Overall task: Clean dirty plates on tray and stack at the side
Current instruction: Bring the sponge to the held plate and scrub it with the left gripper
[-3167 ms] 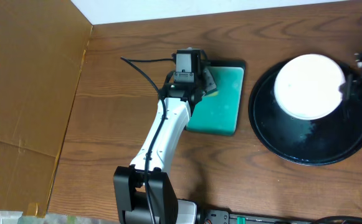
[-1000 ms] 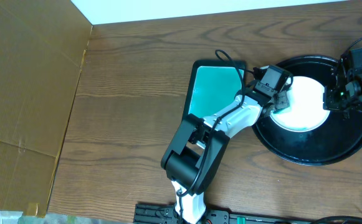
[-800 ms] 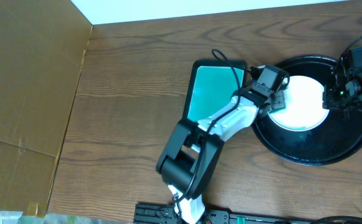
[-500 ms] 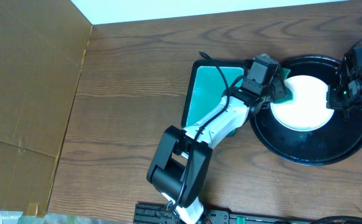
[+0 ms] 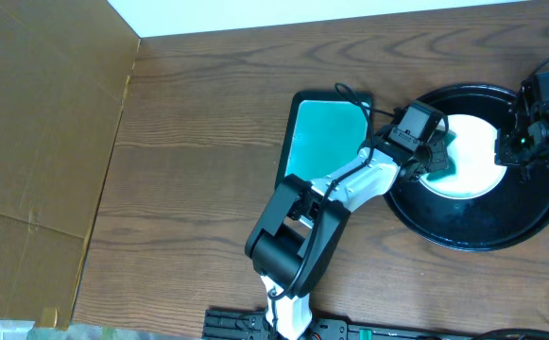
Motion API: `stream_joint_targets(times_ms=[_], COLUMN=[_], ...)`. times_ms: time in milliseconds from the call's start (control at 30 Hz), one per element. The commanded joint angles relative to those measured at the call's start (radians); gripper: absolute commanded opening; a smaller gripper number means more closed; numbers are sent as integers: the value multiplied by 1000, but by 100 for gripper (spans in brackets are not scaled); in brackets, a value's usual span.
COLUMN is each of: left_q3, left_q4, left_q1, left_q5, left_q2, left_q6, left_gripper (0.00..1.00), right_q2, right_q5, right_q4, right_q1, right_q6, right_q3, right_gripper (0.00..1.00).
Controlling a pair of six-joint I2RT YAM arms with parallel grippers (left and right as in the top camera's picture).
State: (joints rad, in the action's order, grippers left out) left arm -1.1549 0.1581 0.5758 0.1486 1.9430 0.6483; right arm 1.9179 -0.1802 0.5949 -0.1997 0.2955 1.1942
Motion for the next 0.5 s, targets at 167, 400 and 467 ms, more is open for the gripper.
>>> stream_joint_targets(times_ms=[167,400,467], left_q3=[20,20,20], left_q4=[78,70,77], left_q1=[-54,-47,-51], left_q5=[-359,-316,-322], left_q2=[-142,-283,-316], left_q6=[-121,-120,-121], left_gripper=[7,7,7], right_q2=[5,5,2], right_q5=[26,26,26], right_q4=[10,-1,9], right_q1=[8,7,2], right_q6=[-16,-58,-85], right_q3=[9,15,32], right_gripper=[1,1,1])
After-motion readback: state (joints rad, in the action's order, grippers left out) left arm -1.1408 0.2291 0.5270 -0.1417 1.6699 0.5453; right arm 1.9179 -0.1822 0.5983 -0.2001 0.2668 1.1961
